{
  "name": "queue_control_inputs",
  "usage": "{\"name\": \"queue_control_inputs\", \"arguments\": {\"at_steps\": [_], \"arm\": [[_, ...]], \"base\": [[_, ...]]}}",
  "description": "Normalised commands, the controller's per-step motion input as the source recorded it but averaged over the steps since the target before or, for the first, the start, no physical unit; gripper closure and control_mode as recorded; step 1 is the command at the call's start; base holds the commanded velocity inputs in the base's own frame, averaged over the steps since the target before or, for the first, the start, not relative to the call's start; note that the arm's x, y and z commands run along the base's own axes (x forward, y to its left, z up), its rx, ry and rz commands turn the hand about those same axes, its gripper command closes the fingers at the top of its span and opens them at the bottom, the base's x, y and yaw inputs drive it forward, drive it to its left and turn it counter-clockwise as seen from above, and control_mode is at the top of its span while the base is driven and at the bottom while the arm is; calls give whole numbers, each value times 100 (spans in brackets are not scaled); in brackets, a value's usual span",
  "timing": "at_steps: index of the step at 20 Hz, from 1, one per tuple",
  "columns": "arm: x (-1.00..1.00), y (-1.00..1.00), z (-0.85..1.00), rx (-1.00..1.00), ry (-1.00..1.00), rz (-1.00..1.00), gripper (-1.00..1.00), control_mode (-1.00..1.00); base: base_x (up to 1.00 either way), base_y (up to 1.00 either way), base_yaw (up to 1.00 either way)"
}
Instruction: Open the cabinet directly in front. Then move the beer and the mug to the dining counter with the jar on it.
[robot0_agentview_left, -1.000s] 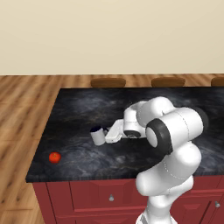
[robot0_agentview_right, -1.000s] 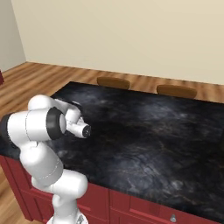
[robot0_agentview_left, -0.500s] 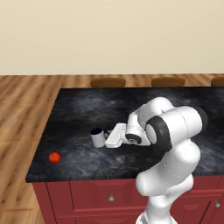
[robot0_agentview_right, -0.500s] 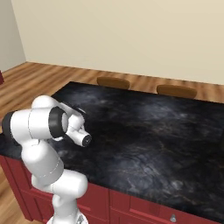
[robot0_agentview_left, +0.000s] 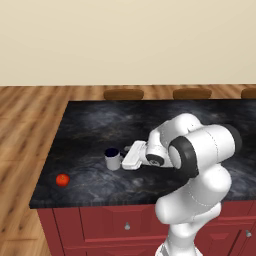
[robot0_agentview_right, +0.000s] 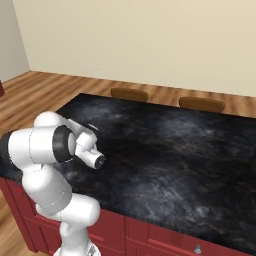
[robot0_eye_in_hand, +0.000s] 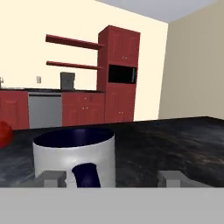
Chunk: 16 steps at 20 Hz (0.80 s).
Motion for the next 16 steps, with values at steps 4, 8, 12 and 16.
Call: {"name": "queue_control_inputs", "arguments": {"at_steps": [4,8,12,16], "arm": [[-74,-23,55,0,5,0,-100,-100],[-93,-40,46,-8,9,0,-100,-100],[-100,-61,81,-4,29,-1,-100,-100],[-100,-58,100,6,35,-14,-100,-100]], "base": [[0,0,0],[0,0,0],[0,0,0],[0,0,0]]}}
